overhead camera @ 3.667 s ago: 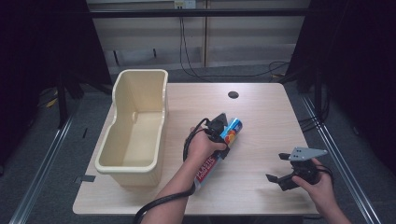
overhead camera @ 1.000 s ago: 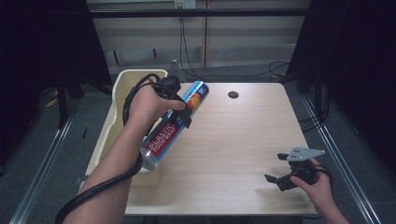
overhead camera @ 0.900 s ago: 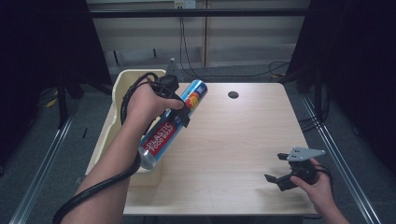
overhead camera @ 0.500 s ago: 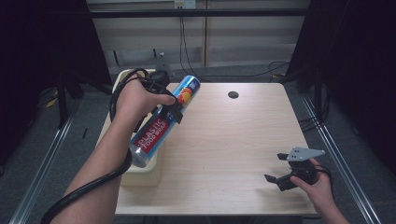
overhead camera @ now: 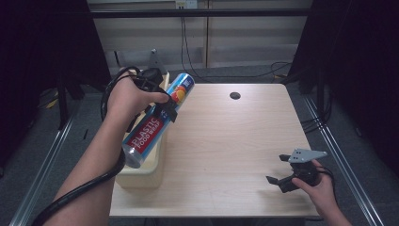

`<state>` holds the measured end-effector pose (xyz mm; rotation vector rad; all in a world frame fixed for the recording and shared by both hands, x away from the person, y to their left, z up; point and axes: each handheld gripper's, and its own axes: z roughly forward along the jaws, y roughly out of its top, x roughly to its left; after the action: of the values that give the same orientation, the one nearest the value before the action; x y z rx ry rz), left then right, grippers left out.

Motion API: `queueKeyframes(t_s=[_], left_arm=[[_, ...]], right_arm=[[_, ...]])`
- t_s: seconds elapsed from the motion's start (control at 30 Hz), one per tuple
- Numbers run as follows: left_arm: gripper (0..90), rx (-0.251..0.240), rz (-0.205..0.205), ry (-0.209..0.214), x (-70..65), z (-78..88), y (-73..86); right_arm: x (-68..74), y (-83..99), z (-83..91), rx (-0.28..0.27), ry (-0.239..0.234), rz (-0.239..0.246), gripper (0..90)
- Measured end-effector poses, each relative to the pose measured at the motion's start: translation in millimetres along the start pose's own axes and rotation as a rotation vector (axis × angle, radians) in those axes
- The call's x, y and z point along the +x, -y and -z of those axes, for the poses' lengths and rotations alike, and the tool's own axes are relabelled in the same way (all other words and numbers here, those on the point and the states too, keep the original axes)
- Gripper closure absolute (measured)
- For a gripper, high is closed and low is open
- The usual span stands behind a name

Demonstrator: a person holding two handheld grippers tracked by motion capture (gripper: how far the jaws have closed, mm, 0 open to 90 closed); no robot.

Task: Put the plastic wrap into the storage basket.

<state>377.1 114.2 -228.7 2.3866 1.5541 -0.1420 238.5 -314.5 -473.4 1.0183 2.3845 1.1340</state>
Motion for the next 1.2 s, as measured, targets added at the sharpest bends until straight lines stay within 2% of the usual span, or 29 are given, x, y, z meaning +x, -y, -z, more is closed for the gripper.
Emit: queueKeyframes(t_s=[0.03, 0.13, 0.17, 0.23, 0.27, 0.37, 0.6, 0.87, 1.2], left_arm=[[32.2, 0.002, -0.005, 0.000, 1.8, 1.5, 0.6], [32.3, -0.006, 0.015, -0.001, 5.2, 5.9, 3.5], [32.3, -0.006, 0.006, -0.009, 7.0, 7.4, 4.0], [32.2, -0.005, 0.015, -0.008, 9.3, 9.9, 5.9], [32.3, -0.018, 0.033, -0.006, 9.5, 10.4, 7.0], [32.2, -0.023, 0.032, -0.017, 14.9, 14.8, 10.2], [32.2, -0.040, 0.065, -0.034, 28.6, 22.3, 17.0], [32.2, -0.050, 0.109, -0.057, 41.7, 23.6, 23.9], [32.2, -0.043, 0.130, -0.088, 53.1, 21.1, 30.8]], right_arm=[[-0.2, 0.1, 0.1, 0.001, 0.000, -0.002, 2.0], [-0.3, 0.0, -0.1, -0.002, -0.001, -0.001, 2.0], [0.0, -0.1, 0.3, 0.000, 0.005, -0.002, 2.0], [-0.1, -0.1, 0.3, -0.002, 0.003, -0.001, 2.0], [0.0, -0.1, 0.4, -0.001, 0.006, -0.002, 2.0], [0.0, -0.1, 0.4, -0.003, 0.005, -0.003, 2.0], [0.0, -0.2, -0.2, -0.002, 0.003, -0.002, 2.0], [0.2, -0.4, 0.8, -0.001, 0.010, -0.004, 2.0], [0.1, -0.3, 0.5, -0.004, 0.004, -0.003, 2.0]])
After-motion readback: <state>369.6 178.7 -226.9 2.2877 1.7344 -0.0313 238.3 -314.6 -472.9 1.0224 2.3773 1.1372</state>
